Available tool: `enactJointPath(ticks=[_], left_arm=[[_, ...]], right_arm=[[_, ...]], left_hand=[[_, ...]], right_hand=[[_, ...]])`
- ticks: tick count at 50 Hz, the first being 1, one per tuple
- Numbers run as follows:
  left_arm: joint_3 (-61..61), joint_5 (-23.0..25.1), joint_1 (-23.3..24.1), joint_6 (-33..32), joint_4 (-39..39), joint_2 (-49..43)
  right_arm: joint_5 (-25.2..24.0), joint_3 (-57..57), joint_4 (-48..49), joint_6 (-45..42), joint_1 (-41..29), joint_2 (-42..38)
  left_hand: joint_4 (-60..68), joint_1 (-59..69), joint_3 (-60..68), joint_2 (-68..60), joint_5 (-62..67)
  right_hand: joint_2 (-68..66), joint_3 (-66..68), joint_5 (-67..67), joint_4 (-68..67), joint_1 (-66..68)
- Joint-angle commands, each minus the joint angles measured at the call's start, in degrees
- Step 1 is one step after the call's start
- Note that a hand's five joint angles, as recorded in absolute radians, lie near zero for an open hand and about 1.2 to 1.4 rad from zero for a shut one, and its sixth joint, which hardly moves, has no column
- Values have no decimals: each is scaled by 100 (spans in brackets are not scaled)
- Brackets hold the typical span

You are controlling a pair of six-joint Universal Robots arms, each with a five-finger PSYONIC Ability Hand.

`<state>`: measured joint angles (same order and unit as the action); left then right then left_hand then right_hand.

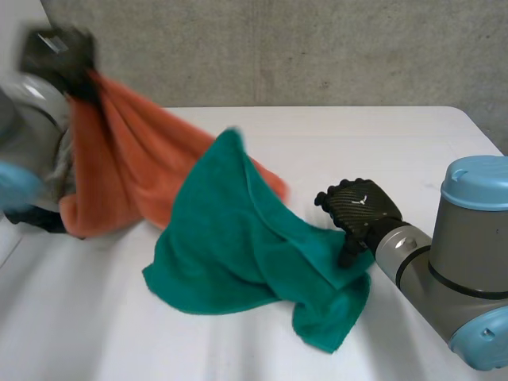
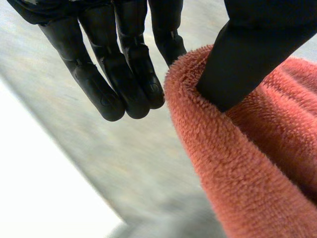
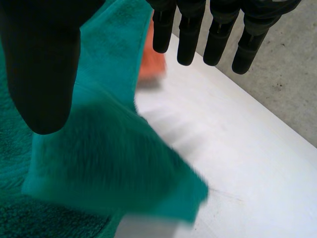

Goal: Fold the laundry.

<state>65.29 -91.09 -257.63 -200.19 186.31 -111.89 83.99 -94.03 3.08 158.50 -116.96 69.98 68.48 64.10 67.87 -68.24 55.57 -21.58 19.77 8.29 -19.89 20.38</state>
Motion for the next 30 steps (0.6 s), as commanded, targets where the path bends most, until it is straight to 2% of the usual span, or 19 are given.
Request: enactJointPath(ticks=[1,7,12,14,15,17,18,26,30], left_arm=[[-2097,-119,-805,235,-402,-412],[-3415,-461,-1104,-11,-990,-1666],[-3690,-690,-1131,-223,-1386,-2302],[-3550,-621,-1105,-179,-1483,-2276],[-3349,-463,-1070,-118,-1501,-2189],[-3111,-296,-1017,-56,-1475,-2048],[-2988,-208,-991,-56,-1457,-1961],[-1240,522,-604,-29,-1334,-581],[-115,970,-262,-82,-1343,43]], right_arm=[[21,8,-17,-12,-98,-37],[21,-1,-35,-12,-107,-55],[21,-1,-114,-12,-107,-55],[21,-19,-132,-21,-107,-55],[21,-10,-149,-21,-99,-46],[21,-10,-158,-30,-90,-37],[21,-10,-158,-30,-81,-37],[3,43,-386,-21,-11,129],[21,139,-702,-38,-28,244]], left_hand=[[1152,1590,1213,-1176,1443],[1152,1590,1213,-1176,1443],[1071,1508,1131,-1094,1362],[-838,-400,-777,814,-547],[-3079,-2642,-3019,3055,-2788],[-5445,-5007,-5384,5421,-5154],[-5848,-5410,-5787,5824,-5557],[-5848,-5410,-5787,5824,-5557],[-5848,-5410,-5787,5824,-5557]], right_hand=[[215,-35,113,47,-96],[215,-35,113,47,-96],[215,-35,113,47,-96],[215,-35,113,47,-96],[215,-35,113,47,-96],[232,-51,96,64,-113],[232,-51,96,64,-113],[551,-371,-223,383,-432],[636,-455,-308,467,-516]])
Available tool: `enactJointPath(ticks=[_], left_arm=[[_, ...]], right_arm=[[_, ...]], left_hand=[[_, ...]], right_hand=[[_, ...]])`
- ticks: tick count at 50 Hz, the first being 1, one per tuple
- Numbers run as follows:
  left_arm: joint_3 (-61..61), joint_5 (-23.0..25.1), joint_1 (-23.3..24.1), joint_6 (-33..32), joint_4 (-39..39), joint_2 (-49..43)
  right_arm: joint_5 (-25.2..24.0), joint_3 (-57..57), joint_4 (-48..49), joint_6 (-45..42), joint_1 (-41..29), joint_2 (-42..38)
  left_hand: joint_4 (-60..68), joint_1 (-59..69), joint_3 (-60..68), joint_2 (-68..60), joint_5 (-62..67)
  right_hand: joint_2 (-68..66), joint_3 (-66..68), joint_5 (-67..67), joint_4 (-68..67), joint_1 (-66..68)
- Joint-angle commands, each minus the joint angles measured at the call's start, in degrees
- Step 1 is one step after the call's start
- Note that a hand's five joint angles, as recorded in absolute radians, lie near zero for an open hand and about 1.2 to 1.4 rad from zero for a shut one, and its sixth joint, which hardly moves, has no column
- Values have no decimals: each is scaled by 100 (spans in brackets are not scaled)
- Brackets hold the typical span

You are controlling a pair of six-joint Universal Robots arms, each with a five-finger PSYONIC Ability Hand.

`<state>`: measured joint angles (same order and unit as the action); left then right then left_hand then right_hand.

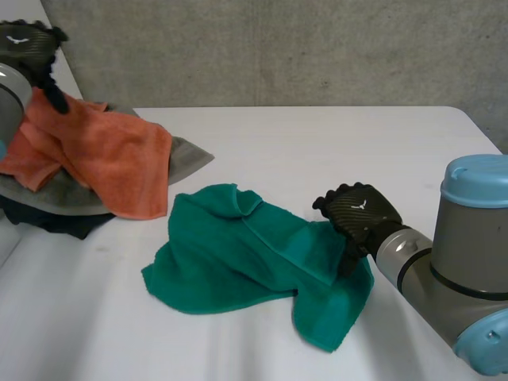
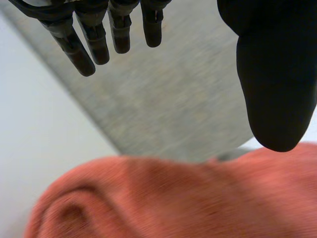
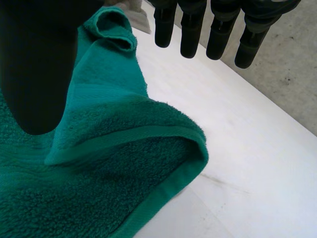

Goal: Fold the laundry.

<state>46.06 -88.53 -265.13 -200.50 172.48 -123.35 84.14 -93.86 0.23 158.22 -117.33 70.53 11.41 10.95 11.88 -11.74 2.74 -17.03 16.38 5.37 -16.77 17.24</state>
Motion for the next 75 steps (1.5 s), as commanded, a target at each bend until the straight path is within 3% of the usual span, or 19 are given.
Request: enactJointPath(ticks=[1,9,15,23,27,28,32,38,45,49,55,58,65,69,75], left_arm=[[2271,888,637,-111,49,1373],[3883,1470,1490,-840,154,1359],[3920,1251,1719,-1377,576,532],[3560,908,1851,-1790,550,-286],[3296,846,1948,-1747,559,-435],[3191,829,1974,-1712,567,-479],[2840,715,2079,-1589,594,-506],[2040,258,2194,-1211,831,-32],[661,-111,2291,-447,1691,460],[702,-366,2335,-113,1553,636],[1677,-367,2414,64,1069,1014],[2370,-174,2493,64,990,1417],[3093,415,2625,46,647,1762],[2813,600,2625,-85,366,885],[1698,196,2581,-340,-205,-592]], right_arm=[[23,175,-636,-45,-1,206],[164,483,-2078,-169,-124,180],[445,466,-2396,550,-273,136],[727,176,-2195,1536,-633,-101],[885,105,-1677,1475,-704,-400],[972,131,-1449,1431,-704,-496],[1253,298,-966,1142,-608,-567],[1456,904,-236,632,-291,-155],[1289,2248,1565,130,16,-14],[1272,2522,2015,104,61,48],[1175,2452,1095,-46,148,171],[860,2268,95,-63,236,276],[595,1846,-955,-2,395,339],[437,1810,-841,-2,360,-258],[357,2284,-858,-133,272,-1401]], left_hand=[[-141,-95,-188,174,-274],[-141,-95,-188,174,-274],[-141,-95,-188,174,-274],[-141,-95,-188,174,-274],[2463,2509,2415,-2429,2329],[4236,4282,4188,-4202,4102],[6855,6901,6807,-6821,6721],[6859,6905,6812,-6826,6726],[6859,6905,6812,-6826,6726],[6859,6905,6812,-6826,6726],[6859,6905,6812,-6826,6726],[6859,6905,6812,-6826,6726],[6644,6690,6596,-6611,6511],[5919,5965,5872,-5886,5786],[5399,5446,5352,-5366,5266]], right_hand=[[182,-117,-16,155,-202],[265,-200,-99,238,-286],[585,-520,-419,559,-606],[519,-454,-353,492,-539],[-957,1022,1123,-983,936],[-2344,2409,2510,-2371,2324],[-6287,6352,6453,-6314,6267],[-6297,6362,6463,-6323,6276],[-6297,6362,6463,-6323,6276],[-6297,6362,6463,-6323,6276],[-6297,6362,6463,-6323,6276],[-6297,6362,6463,-6323,6276],[-6297,6362,6463,-6323,6276],[-6297,6362,6463,-6323,6276],[-6297,6362,6463,-6323,6276]])
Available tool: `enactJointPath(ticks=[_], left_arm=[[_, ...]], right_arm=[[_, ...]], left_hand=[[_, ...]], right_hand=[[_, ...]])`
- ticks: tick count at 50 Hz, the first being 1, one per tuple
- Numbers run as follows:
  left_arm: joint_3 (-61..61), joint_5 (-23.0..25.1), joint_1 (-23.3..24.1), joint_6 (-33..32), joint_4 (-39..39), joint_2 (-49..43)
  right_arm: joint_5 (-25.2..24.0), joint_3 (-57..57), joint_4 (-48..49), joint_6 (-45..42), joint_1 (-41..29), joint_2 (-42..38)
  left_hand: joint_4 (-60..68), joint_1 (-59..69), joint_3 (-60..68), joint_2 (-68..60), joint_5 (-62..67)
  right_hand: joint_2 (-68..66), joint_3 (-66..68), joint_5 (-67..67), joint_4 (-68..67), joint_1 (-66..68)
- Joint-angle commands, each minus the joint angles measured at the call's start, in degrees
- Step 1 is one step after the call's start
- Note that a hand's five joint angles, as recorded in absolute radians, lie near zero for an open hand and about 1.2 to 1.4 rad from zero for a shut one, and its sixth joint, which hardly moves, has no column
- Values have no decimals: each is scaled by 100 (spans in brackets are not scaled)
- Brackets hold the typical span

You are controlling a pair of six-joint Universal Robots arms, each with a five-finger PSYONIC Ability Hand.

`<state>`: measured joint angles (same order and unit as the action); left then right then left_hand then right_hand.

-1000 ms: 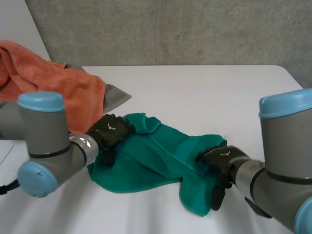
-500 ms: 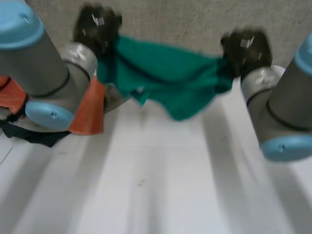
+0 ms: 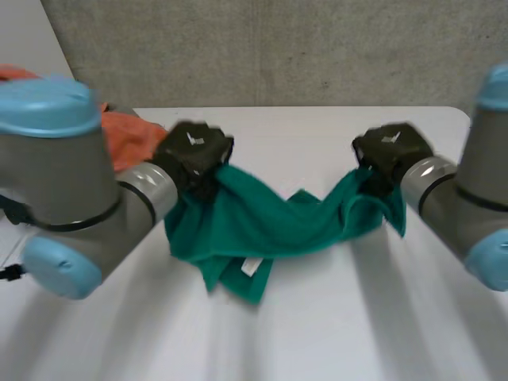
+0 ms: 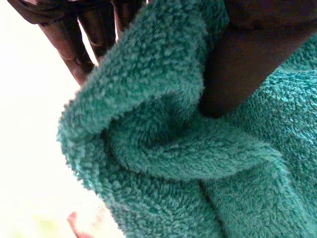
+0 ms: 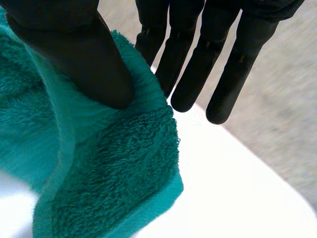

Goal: Fold the laundry.

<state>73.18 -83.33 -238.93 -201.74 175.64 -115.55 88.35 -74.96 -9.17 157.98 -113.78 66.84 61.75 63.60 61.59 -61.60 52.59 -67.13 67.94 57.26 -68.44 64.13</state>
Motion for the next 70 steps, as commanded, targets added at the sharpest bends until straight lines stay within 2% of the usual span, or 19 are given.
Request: enactJointPath(ticks=[1,3,4,5,6,7,9,13,15,21,27,35,41,54,57,58,59,65,70], left_arm=[[-1329,-446,-48,-252,-644,-1643],[-1638,-570,-40,-287,-750,-1891],[-1962,-684,-40,-313,-820,-2083],[-2035,-702,-48,-313,-821,-2111],[-2227,-729,-40,-305,-830,-2173],[-2298,-729,-40,-296,-847,-2173],[-2387,-694,-31,-287,-874,-2060],[-2099,-693,-66,-200,-865,-1525],[-1843,-720,-83,-138,-839,-1234],[-448,-764,-434,20,-479,56],[775,-642,-909,91,-574,709],[1682,140,-1542,407,-839,613],[1683,572,-1894,750,-847,95],[1234,783,-1675,1514,-962,-257],[1103,739,-1552,1620,-1014,-354],[1050,722,-1473,1646,-1032,-389],[1024,713,-1429,1655,-1023,-415],[725,397,-1183,1638,-988,-722],[286,-174,-902,1568,-988,-1126]], right_arm=[[-20,568,82,-162,-101,-1294],[68,736,82,-180,-101,-1506],[207,893,117,-189,-101,-1664],[296,956,135,-189,-110,-1718],[523,1070,187,-172,-110,-1779],[647,1123,240,-171,-110,-1806],[1024,1220,397,-137,-110,-1771],[1324,1098,452,-14,-84,-1421],[1272,966,399,31,-66,-1218],[799,492,-109,-179,39,-559],[446,341,-857,-365,163,-444],[174,587,-929,92,233,-847],[-116,1026,-218,-56,207,-1550],[-310,1510,662,-1358,198,-2527],[-345,1563,838,-1507,172,-2615],[-336,1572,864,-1551,172,-2615],[-336,1572,873,-1560,172,-2606],[-363,1449,829,-1402,207,-2413],[-345,1265,820,-1218,294,-2167]], left_hand=[[247,62,262,-262,162],[62,-124,77,-77,-23],[-1088,-1274,-1073,1073,-1173],[-1499,-1685,-1484,1484,-1584],[-3168,-3354,-3153,3154,-3253],[-4001,-4187,-3986,3987,-4086],[-5175,-5360,-5159,5160,-5259],[-5175,-5360,-5159,5160,-5259],[-5175,-5360,-5159,5160,-5259],[-5175,-5360,-5159,5160,-5259],[-5175,-5360,-5159,5160,-5259],[-5175,-5360,-5159,5160,-5259],[-4935,-5121,-4920,4921,-5020],[-4582,-4767,-4566,4567,-4666],[-4531,-4717,-4516,4517,-4616],[-4464,-4650,-4449,4450,-4549],[-4414,-4600,-4399,4399,-4499],[-3826,-4012,-3811,3811,-3911],[-2937,-3123,-2922,2923,-3022]], right_hand=[[-1287,1206,1274,-1156,1587],[-1287,1206,1274,-1156,1587],[-1287,1206,1274,-1156,1587],[-652,571,639,-521,952],[1935,-2016,-1948,2066,-1635],[3194,-3275,-3207,3325,-2893],[4263,-4345,-4277,4394,-3963],[4837,-4918,-4850,4968,-4536],[4838,-4919,-4851,4969,-4538],[4821,-4902,-4834,4952,-4521],[4788,-4869,-4801,4918,-4487],[4720,-4801,-4733,4851,-4420],[4451,-4532,-4464,4582,-4151],[3208,-3289,-3221,3339,-2907],[1093,-1174,-1106,1224,-793],[-978,897,965,-847,1278],[-1284,1203,1271,-1153,1584],[-1287,1206,1274,-1156,1587],[-1287,1206,1274,-1156,1587]])
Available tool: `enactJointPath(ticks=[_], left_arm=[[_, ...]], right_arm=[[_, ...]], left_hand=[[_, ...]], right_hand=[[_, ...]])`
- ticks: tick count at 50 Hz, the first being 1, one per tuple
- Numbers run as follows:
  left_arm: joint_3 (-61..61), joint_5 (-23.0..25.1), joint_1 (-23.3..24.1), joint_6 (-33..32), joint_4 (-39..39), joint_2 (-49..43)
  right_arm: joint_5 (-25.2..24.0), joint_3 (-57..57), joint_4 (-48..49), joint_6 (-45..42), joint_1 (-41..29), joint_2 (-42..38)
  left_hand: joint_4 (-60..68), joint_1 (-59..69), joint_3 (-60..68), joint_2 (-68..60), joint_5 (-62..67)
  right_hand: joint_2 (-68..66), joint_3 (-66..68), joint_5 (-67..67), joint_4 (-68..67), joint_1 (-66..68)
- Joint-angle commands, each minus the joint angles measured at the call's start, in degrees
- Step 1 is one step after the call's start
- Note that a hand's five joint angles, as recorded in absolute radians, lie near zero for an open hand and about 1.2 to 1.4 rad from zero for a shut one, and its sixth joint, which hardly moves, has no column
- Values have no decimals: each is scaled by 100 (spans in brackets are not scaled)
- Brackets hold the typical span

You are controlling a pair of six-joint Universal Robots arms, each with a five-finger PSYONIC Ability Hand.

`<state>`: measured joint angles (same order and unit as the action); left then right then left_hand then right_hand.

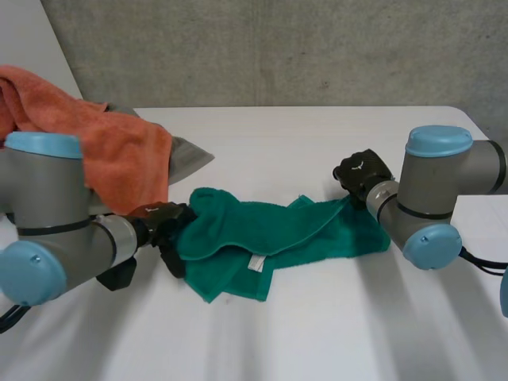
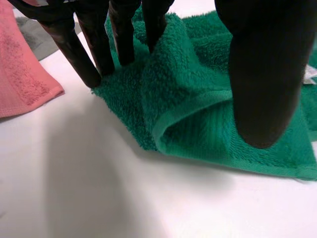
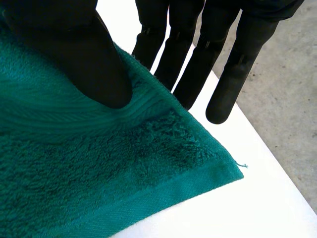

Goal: Fold the laundry.

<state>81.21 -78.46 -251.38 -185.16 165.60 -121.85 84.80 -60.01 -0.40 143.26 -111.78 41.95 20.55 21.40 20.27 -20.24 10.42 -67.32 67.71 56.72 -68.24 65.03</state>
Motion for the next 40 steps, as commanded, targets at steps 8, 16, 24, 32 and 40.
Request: enactJointPath(ticks=[8,16,24,32,40], left_arm=[[-1141,-1363,546,-319,87,-499],[-1502,-1418,581,-494,-220,1100],[-1959,-952,555,-2057,-1564,1867],[-2170,-1039,607,-3104,-1803,954],[-3549,-1400,906,-3289,-1584,-830]], right_arm=[[81,-485,-188,343,297,858],[195,-459,-1171,229,587,2140],[81,-274,-3017,-325,878,3363],[-165,-537,-3967,-720,851,3268],[36,-284,-3407,-669,623,2082]], left_hand=[[5945,5860,5973,-5976,5958],[5945,5860,5973,-5976,5958],[5945,5860,5973,-5976,5958],[5945,5860,5973,-5976,5958],[5945,5860,5973,-5976,5958]], right_hand=[[-1268,1229,1328,-1176,1497],[-1268,1229,1328,-1176,1497],[-1268,1229,1328,-1176,1497],[-1268,1229,1328,-1176,1497],[-1268,1229,1328,-1176,1497]])
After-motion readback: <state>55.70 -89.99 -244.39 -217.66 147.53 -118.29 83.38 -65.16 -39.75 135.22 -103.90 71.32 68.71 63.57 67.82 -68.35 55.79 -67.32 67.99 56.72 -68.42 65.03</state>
